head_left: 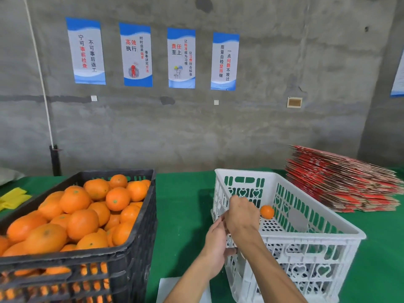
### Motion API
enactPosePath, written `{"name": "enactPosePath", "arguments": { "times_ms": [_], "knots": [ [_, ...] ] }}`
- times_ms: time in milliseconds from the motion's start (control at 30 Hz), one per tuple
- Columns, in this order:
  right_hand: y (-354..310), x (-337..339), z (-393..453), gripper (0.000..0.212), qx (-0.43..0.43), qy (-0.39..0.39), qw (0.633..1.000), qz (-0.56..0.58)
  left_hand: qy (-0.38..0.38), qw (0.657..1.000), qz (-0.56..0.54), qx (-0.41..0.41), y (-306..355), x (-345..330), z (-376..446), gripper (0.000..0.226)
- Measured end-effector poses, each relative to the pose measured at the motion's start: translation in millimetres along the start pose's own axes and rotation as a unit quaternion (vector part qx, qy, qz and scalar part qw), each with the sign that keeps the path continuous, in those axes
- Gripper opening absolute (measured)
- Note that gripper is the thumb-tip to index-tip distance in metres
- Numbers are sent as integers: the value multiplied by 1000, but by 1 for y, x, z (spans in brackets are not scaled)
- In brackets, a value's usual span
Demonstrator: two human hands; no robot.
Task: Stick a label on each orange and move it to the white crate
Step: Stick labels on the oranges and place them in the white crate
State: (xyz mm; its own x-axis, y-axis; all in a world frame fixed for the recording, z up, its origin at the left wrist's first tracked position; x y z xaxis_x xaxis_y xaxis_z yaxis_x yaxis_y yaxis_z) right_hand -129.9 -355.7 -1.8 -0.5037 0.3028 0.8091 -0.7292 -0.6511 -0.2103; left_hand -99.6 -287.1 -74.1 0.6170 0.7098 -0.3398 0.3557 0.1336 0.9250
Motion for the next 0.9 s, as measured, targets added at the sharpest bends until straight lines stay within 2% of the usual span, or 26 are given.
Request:
{"name": "enactPosePath", "arguments": {
  "times_ms": [100,333,500,567,633,700,733,767,800,867,900],
  "knots": [
    [-32,0,-1,10,10,-6,1000,12,22,999,-31,-6,14,29,-1,33],
    [-116,-22,-22,12,52,-45,996,63,80,991,-103,-25,23,107,-4,32],
    [-136,-46,-46,14,79,-83,990,82,164,976,66,-130,6,142,-3,27],
    [-137,-48,-52,14,88,-71,990,81,203,961,116,-147,-1,150,-1,26],
    [-136,-45,-60,21,110,-33,991,65,200,955,161,-150,-7,159,-5,33],
    [-134,-46,-80,28,180,24,983,40,189,946,225,-136,-24,156,-15,37],
    [-134,-48,-95,26,235,52,970,26,157,938,285,-120,-39,159,-21,32],
    [-131,-53,-112,21,293,64,954,16,131,943,296,-80,-59,168,-25,24],
    [-128,-63,-130,17,349,70,934,16,126,927,347,-65,-75,179,-29,27],
    [-116,-88,-163,23,429,60,900,42,104,892,435,-67,-94,196,-42,46],
    [-109,-101,-179,26,446,18,892,69,106,869,477,-76,-99,204,-46,47]
  ]
}}
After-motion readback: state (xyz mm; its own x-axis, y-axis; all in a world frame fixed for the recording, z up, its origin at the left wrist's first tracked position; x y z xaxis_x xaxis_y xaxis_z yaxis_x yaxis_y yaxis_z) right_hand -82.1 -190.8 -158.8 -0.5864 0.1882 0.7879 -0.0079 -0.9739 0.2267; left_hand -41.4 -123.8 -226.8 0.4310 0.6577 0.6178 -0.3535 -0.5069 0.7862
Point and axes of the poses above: each hand's wrist, its own z-axis towards the middle knuckle, its own x-axis out of the back of the hand, y = z × x, the point moved 4 cm from there along z, towards the middle knuckle, and after that the axes turned 9 degrees about y, right-handed, at the moved point
